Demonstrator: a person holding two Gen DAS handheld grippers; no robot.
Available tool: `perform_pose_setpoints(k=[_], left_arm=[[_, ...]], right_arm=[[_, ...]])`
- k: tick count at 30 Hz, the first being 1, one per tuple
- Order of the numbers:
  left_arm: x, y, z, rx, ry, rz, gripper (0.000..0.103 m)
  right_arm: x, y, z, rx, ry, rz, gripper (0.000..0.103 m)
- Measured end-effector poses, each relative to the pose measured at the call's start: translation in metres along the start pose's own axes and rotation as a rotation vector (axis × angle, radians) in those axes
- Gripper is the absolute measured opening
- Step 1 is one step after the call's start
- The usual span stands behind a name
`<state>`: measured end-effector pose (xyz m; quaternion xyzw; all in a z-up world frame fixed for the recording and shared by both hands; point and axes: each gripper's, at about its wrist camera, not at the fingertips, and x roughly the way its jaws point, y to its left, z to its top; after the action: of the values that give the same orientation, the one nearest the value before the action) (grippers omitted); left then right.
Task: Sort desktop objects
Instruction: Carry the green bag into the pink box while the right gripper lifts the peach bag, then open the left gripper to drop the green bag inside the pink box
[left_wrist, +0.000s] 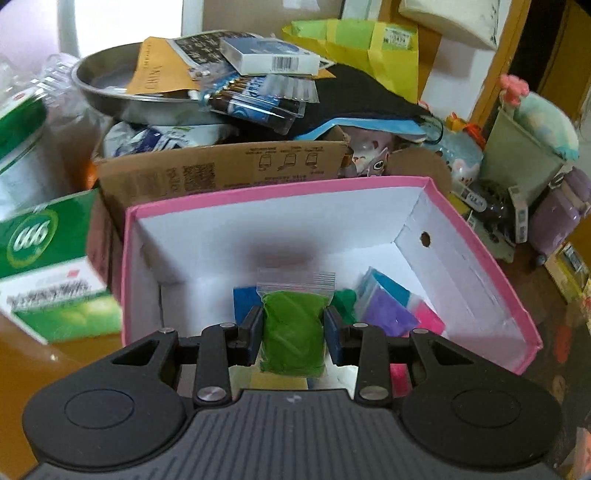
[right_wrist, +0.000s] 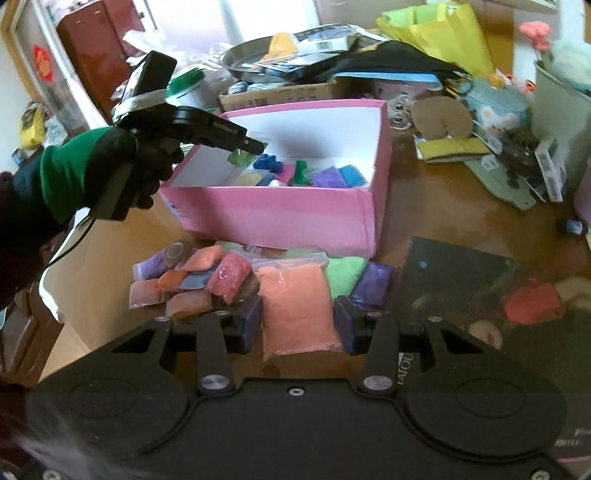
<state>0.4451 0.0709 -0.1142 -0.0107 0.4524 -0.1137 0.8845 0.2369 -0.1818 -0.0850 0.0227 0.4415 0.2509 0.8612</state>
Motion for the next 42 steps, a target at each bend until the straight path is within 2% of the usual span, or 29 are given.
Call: perform_pose_setpoints(k=[7, 18, 20, 22, 28, 33, 42], left_arm=[[0.033, -0.004, 0.026, 0.051, 0.074, -0.017, 0.034], [0.073, -0.006, 0.031, 0.082, 0.171, -0.013, 0.034], [0.074, -0.007, 0.032, 0.082, 0.185, -0.017, 0.038], [0.073, -0.006, 0.032, 0.070, 0.195, -0.023, 0.052], [0.049, 0.001, 0.032, 0.021, 0.144, -0.054, 0.055], [0.009, 0.005, 0.026, 0.009, 0.079, -0.085, 0.055], [-0.073, 0.010, -0.027, -0.049, -0.081, -0.167, 0.055]], right_arm=[[-0.007, -0.006, -0.008, 0.085, -0.018, -0.034, 0.043], [-0.009, -0.004, -0.008, 0.126, -0.031, -0.063, 0.043], [-0.008, -0.004, -0.007, 0.124, -0.031, -0.061, 0.043], [-0.007, -0.003, -0.004, 0.118, -0.032, -0.058, 0.043], [-0.005, 0.002, 0.011, 0.095, -0.044, -0.032, 0.043], [0.003, 0.011, 0.040, 0.050, -0.060, -0.020, 0.043], [0.045, 0.009, 0.108, -0.022, -0.082, -0.019, 0.043]])
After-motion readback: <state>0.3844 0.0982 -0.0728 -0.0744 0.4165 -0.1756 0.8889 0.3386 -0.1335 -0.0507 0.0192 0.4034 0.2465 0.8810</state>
